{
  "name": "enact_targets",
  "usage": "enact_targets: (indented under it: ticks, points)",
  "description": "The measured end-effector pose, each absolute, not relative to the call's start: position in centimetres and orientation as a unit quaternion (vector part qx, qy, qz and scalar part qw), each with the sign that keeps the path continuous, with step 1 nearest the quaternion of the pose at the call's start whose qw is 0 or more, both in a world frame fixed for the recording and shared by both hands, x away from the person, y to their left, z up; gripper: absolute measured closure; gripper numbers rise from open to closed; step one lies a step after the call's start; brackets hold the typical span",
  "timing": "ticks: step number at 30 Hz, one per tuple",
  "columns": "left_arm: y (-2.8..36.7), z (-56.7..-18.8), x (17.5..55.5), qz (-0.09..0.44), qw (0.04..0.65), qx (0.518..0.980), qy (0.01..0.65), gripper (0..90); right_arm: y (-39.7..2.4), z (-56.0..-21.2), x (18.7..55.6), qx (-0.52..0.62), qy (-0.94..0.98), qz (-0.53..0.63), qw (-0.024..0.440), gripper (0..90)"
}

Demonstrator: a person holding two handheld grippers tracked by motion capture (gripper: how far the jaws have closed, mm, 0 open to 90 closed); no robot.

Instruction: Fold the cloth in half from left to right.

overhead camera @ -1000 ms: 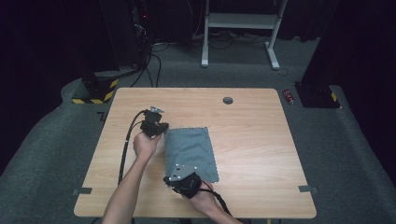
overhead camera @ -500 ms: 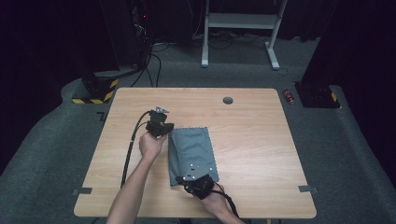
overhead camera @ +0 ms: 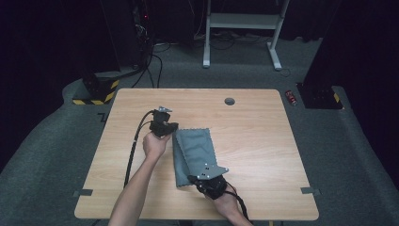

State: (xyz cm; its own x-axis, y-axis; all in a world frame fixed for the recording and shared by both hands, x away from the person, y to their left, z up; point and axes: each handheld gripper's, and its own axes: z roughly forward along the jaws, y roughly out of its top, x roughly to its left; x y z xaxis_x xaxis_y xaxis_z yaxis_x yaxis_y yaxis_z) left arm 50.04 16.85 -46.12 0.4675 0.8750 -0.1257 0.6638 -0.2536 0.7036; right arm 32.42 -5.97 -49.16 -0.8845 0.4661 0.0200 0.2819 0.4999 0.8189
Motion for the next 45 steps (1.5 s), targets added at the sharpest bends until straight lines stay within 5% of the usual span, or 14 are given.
enact_targets:
  ticks: [45]
  points:
    - [7.2, -47.1, 52.0, 0.147, 0.366, 0.811, 0.432, 89.3, -13.5, -50.2, 31.8, 0.289, 0.843, 0.432, 0.142, 90.0]
